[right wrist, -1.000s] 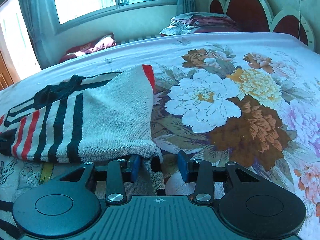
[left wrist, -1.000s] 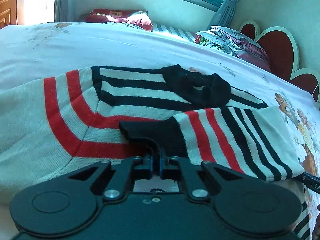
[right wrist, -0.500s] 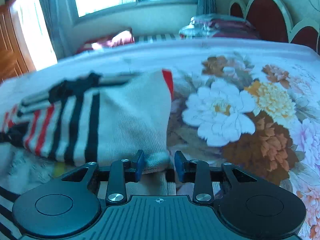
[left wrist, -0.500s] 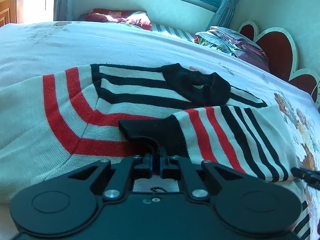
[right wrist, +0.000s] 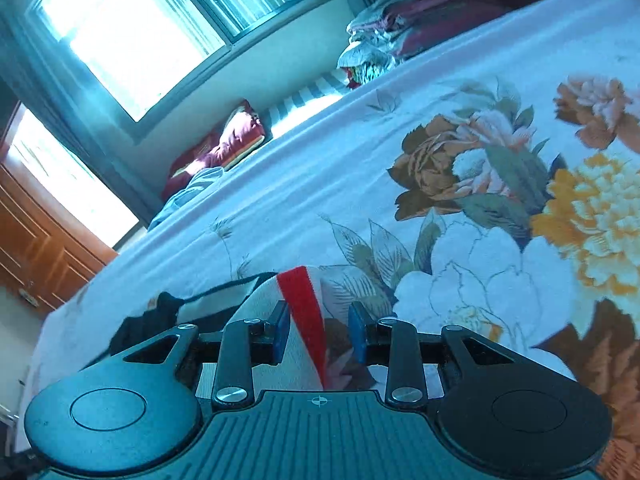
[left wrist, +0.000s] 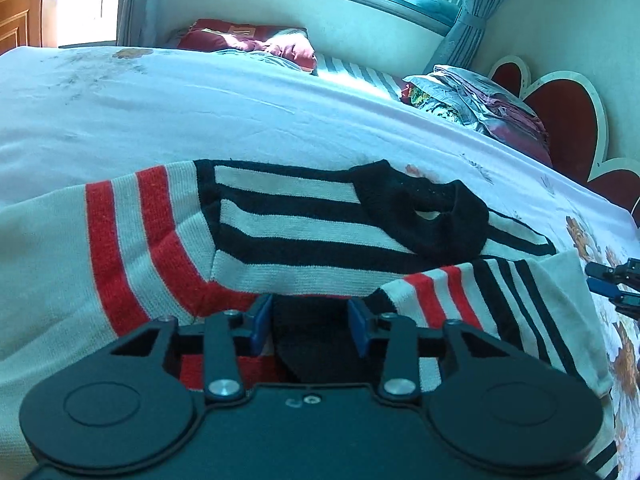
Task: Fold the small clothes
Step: 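Grasp the sweater side edge with the right tool and fold it over the sleeve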
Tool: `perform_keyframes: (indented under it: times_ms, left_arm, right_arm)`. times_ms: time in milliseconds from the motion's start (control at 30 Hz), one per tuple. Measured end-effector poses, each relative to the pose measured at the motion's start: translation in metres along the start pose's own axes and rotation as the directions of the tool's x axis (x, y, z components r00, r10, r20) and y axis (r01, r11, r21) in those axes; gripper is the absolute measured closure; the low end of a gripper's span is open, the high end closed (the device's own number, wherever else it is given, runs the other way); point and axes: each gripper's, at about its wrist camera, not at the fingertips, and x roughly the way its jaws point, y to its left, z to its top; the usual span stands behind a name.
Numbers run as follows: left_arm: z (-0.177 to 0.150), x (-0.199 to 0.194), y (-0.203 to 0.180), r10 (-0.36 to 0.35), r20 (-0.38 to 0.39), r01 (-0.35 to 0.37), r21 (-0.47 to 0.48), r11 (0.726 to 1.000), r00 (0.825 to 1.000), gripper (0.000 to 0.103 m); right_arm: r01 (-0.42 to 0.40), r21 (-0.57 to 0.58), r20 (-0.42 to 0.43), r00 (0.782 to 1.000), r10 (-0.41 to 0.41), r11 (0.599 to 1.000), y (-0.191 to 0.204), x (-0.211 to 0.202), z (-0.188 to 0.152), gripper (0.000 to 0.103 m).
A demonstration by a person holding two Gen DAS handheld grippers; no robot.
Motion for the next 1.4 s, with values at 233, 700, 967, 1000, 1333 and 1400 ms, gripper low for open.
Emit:
perform_keyframes:
  times_ms: [233,700,967,1000,1333,1400]
  left_arm:
    - [-0.012,-0.01,-0.004,0.003,0.103,-0.004,0.015,1.0,0.995,0.094]
    - [-0.011,-0.036,-0.014,0.072,0.154,-0.087,0.091,0.992,0.985,0.073]
    - [-0.01,0.03,-0.105,-0.032,-0.004,0.032,0.332,0.943,0.999,0.048]
    - [-0.011,0.035,-0.108,-0.019,0.004,0.016,0.338,0.941,1.0,0.047]
    - [-0.008,0.043,-0.17,-0.167,-0.013,0.161,0.338,0.927,0.986,0.052]
    - [-0.014,0.061,-0.177,-0.148,-0.052,0.156,0.322,0.934,0.988,0.047]
  right_arm:
    - [-0.062,-0.117,0.012,0.998,0.063,0.991,0.005,0.008,0.004,0.096]
    - [0.136,-0.229,0.149,0.983,-0.103,0.964,0.017,-0.011,-0.012,0.075]
    - [0.26,-0.471,0.093,0.965,-0.245,0.843,0.048,0.035,-0.019,0.083]
    - [0.256,-0.449,0.081,0.966,-0.246,0.856,0.045,0.036,-0.016,0.082]
    - [0.162,-0.552,0.009,0.982,-0.188,0.818,0.077,0.013,-0.054,0.083]
    - [0.194,-0.579,0.04,0.977,-0.21,0.792,0.077,0.018,-0.065,0.083]
